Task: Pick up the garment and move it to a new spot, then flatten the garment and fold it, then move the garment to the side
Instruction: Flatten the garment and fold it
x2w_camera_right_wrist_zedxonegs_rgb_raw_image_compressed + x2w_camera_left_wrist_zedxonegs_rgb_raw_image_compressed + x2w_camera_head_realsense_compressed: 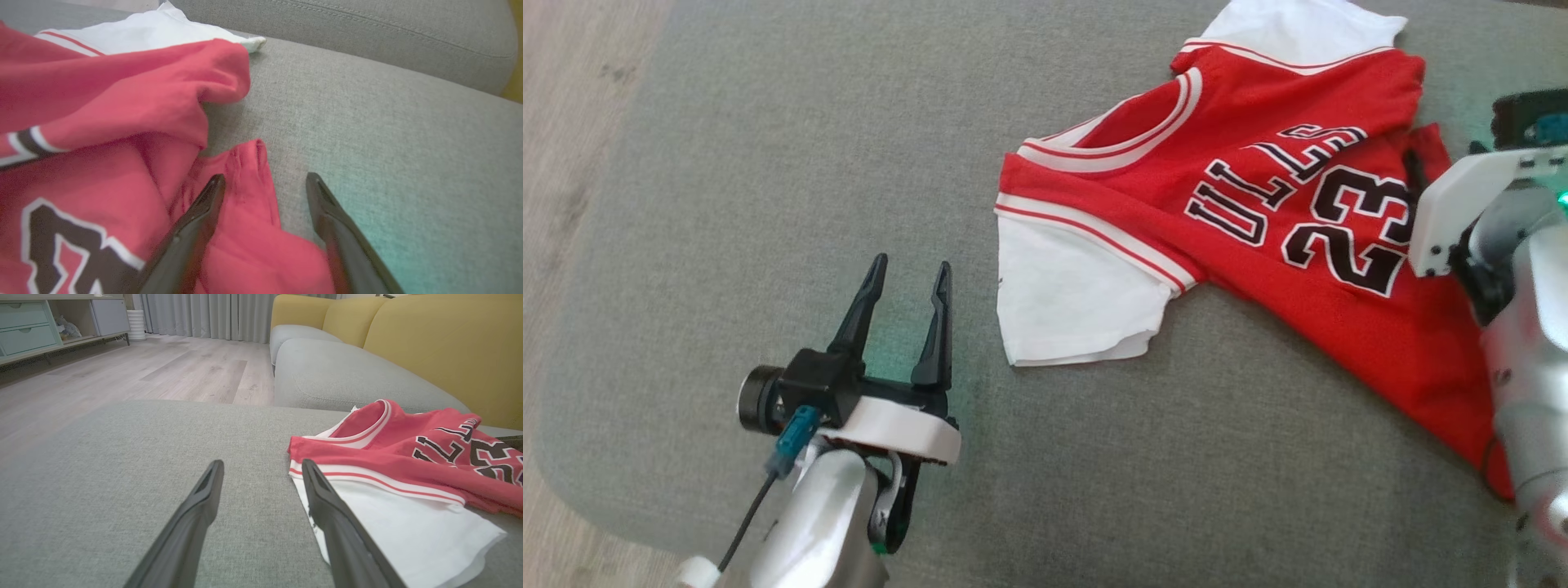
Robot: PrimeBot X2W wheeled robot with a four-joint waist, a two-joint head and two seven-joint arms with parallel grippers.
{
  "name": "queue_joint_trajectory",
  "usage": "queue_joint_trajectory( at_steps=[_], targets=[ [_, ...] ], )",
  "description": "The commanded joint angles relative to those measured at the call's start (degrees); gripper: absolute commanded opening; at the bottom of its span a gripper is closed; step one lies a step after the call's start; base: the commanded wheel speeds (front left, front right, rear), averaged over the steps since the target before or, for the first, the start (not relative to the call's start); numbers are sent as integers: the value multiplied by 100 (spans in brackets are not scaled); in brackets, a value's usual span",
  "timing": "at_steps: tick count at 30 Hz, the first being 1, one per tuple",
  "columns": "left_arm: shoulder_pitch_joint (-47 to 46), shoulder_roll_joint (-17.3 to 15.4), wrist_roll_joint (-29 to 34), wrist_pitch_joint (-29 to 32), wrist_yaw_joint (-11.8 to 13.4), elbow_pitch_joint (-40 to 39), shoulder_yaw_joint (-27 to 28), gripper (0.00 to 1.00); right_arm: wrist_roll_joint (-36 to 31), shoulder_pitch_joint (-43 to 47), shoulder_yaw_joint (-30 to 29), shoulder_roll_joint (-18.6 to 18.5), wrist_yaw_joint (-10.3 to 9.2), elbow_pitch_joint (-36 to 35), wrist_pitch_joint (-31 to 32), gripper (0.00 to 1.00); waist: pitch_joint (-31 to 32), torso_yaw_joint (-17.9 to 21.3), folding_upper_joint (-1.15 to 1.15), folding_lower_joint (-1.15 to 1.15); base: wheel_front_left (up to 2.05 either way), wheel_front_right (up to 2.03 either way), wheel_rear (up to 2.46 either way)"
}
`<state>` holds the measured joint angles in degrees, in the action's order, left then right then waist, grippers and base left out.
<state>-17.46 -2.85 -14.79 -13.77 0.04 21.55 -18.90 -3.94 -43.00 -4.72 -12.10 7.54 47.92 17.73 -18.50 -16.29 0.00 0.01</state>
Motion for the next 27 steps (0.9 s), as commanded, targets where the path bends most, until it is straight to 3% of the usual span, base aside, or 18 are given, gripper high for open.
queue_joint_trajectory(
  at_steps=[1,3,5,6,15,27],
  targets=[
    [-164,-38,-27,-67,37,-116,124,100,37,-193,186,-72,-5,-36,27,100,-28,-34,0,-1,0,0,0],
    [-195,-36,-30,-75,36,-94,107,100,73,-278,328,-146,-5,204,123,100,-52,-53,0,-1,0,0,0],
    [-225,-36,-29,-82,36,-77,100,100,104,-356,509,-238,-5,413,208,7,-77,-69,0,-1,0,0,0],
    [-249,-35,-28,-88,40,-65,92,100,173,-451,648,-338,-5,564,237,0,-101,-84,0,-1,0,0,0],
    [-334,-19,-117,-113,55,-4,-24,100,75,-1154,574,-961,-5,730,11,0,-224,-184,0,-1,0,0,0],
    [-553,-5,-286,-121,61,-113,-319,100,-1089,-2510,-229,-1321,-5,469,-785,0,-542,-474,0,-1,0,0,0]
  ],
)
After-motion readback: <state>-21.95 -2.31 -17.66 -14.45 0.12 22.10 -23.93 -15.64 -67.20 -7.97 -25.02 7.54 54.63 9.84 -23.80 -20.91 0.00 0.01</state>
